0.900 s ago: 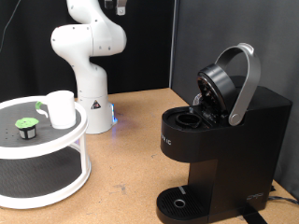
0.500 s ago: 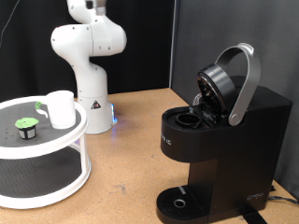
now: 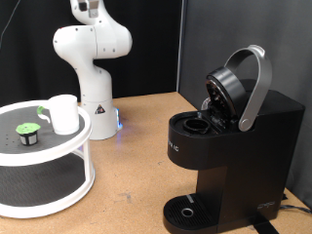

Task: Make a cup of coffee with the keurig machine

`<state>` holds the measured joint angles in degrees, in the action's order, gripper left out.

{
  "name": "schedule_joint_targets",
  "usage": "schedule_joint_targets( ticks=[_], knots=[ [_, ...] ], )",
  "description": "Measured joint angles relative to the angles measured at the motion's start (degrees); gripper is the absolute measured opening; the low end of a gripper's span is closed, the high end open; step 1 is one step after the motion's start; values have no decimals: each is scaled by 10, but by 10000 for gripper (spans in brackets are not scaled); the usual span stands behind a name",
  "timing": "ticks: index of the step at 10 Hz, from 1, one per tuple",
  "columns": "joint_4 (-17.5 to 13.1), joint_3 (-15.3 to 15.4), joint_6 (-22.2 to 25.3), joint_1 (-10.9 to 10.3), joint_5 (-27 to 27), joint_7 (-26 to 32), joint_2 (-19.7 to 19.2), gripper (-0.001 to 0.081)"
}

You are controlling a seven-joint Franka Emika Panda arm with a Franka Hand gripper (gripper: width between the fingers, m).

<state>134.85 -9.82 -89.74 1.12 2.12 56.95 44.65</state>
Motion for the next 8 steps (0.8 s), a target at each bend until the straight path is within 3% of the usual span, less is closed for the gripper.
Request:
schedule_joint_targets(
  ticks=[5,8],
  knots=[
    [-11,-75,0,27,64,54,-5,801],
    [-29,-122,0,32,92,100,-15,801]
  ],
)
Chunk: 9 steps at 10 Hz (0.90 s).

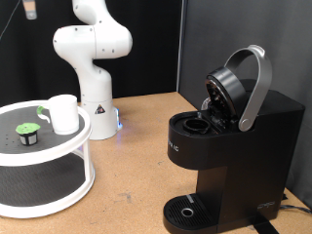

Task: Make a cup of coffee with the keurig machine

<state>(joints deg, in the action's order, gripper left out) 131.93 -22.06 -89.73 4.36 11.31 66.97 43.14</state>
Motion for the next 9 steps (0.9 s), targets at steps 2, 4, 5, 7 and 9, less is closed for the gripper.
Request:
schedule_joint_targets(
  ticks=[2,4,5,7,9],
  knots=[
    [-11,-13,6,0,10,10,-11,801],
    [-6,-16,-4,-2,4,28,-7,801],
    [-1,-25,-7,-5,-3,64,-3,801],
    [7,-55,2,-21,-16,139,-6,801],
    [31,-63,-24,-24,-5,150,-29,801]
  ],
)
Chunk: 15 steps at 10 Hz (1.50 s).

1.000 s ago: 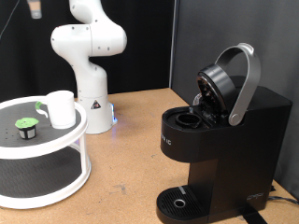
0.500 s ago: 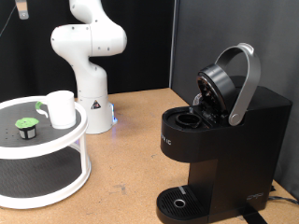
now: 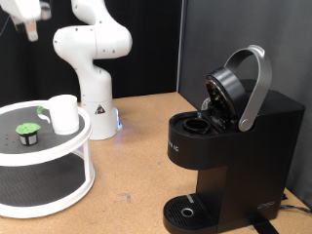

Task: Make a cup of coffee with the keurig machine

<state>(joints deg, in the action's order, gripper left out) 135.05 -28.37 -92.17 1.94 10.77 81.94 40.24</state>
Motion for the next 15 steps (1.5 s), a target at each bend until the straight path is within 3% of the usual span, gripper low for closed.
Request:
schedule_joint_targets(
  ticks=[2,4,6,8,11,12,15],
  knots=[
    [1,0,-10,1,1,0,-17,801],
    [13,-18,-33,-9,-4,101,-3,801],
    [16,-55,-28,-33,-21,189,-5,801],
    [20,-77,-54,-54,-32,208,-32,801],
    [26,-85,-125,-63,-41,194,-96,801],
    [26,-85,-124,-62,-41,196,-95,801],
    [28,-107,-100,-69,-44,291,-101,801]
  ],
)
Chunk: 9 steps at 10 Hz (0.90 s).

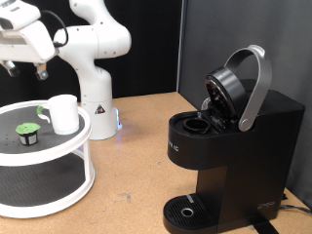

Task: Make a cup of coffee with the keurig machine

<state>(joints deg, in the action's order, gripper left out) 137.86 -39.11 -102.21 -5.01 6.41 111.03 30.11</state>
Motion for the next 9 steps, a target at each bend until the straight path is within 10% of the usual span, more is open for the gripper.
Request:
schedule_joint_targets(
  ticks=[9],
  knots=[
    [87,-13,-210,1,39,1,-109,801]
  ],
)
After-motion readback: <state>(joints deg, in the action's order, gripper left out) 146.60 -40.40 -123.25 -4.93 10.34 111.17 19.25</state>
